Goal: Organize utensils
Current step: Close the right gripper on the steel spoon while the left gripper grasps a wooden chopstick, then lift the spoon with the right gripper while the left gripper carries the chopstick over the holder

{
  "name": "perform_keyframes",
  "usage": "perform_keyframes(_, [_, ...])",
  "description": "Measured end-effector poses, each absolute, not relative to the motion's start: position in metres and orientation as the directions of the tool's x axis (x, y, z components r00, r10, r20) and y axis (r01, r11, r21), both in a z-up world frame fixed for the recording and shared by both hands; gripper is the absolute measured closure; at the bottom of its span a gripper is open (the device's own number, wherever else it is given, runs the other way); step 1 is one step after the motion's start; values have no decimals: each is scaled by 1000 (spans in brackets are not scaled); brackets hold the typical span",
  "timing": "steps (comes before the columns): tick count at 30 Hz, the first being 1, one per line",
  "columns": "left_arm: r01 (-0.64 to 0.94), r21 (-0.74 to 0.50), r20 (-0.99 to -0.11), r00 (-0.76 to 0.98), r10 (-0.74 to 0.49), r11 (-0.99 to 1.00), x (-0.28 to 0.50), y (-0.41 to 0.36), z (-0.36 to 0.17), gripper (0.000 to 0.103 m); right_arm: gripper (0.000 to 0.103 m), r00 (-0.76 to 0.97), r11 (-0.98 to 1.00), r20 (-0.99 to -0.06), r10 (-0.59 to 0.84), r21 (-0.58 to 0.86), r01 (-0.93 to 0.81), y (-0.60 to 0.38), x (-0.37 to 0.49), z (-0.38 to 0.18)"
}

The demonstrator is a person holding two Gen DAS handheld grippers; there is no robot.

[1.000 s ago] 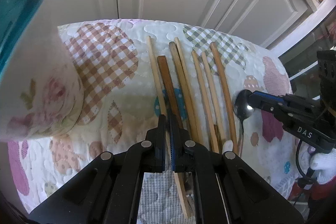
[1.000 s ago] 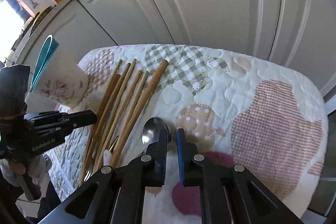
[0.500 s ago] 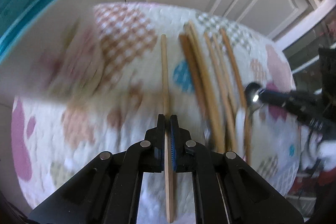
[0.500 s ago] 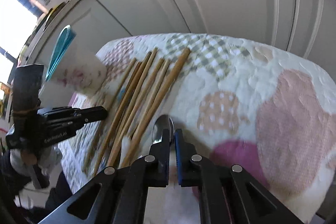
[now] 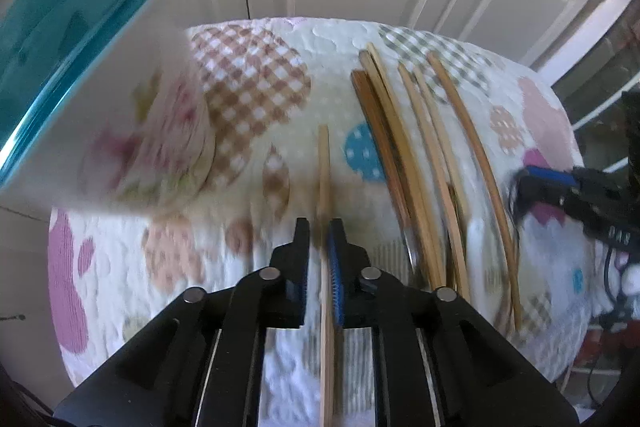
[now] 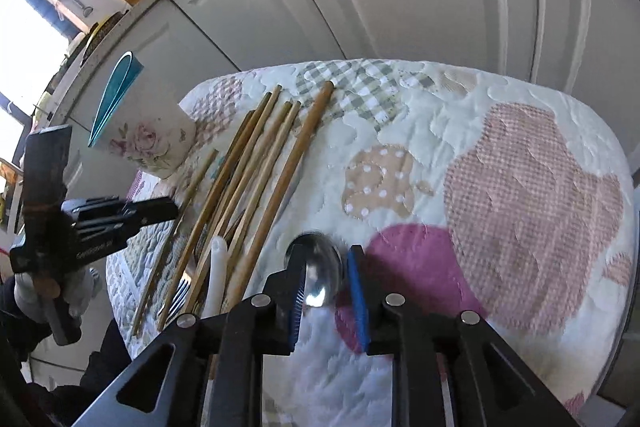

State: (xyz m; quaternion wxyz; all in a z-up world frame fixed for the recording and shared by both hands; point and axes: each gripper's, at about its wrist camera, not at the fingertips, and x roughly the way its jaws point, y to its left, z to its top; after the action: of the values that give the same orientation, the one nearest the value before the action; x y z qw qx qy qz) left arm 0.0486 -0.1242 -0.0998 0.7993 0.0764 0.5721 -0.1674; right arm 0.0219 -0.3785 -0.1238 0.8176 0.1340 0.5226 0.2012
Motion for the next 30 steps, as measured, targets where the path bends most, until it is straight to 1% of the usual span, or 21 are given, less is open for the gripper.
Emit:
perform_keyframes(4, [367,-42,-942,296,-159,929,58,-138,-108,92,83,356,862,-785,507,457,-220,-369,27,-127])
perform_keyframes(5, [372,-30,-940,306,-153,928,60,-142,-108,92,84,356,859,-781,513,463,-220,-365,28,-126])
perform_keyframes(6, [379,-21,-939,310,-148,925,62,-145,-108,93,92,349,856,-782,516,468,-219,-364,30,-128])
perform_keyframes(7, [384,-27,-938,309,-157,923,63,-147,-108,98,96,336,854,-785,521,475,-215,-364,29,-127])
perform_keyframes(9, [389,-45,-938,301,-173,920,65,-150,-107,99,98,320,846,-784,532,488,-212,-363,28,-127])
perform_keyframes(13, [393,-108,-917,315,-244,913,56,-140,-81,99,99,312,860,-804,507,448,-242,-358,15,-115])
perform_keyframes(17, [384,-149,-882,365,-297,911,44,-114,-47,99,99,343,864,-797,497,421,-275,-357,4,-90])
perform_keyframes(21, [352,-197,-856,393,-336,915,35,-100,-26,99,99,406,904,-809,424,350,-246,-362,2,-83])
perform_keyframes(23, [356,-205,-840,415,-350,912,27,-93,-11,99,93,398,904,-814,424,352,-242,-362,2,-89])
perform_keyframes(24, [358,-207,-831,426,-357,911,22,-93,-5,99,85,385,899,-816,432,358,-251,-360,2,-93])
perform_keyframes(25, [360,-209,-824,435,-362,909,18,-85,1,99,80,374,897,-819,435,355,-264,-356,3,-98])
perform_keyframes(28, [357,-209,-806,465,-367,910,12,-79,18,99,81,332,899,-843,423,343,-273,-344,11,-118])
perform_keyframes(29, [353,-216,-798,474,-373,910,10,-77,23,99,84,323,898,-846,424,347,-272,-342,14,-124])
perform_keyframes(30, [348,-221,-789,484,-377,911,9,-75,29,99,93,347,896,-832,432,353,-268,-341,14,-124])
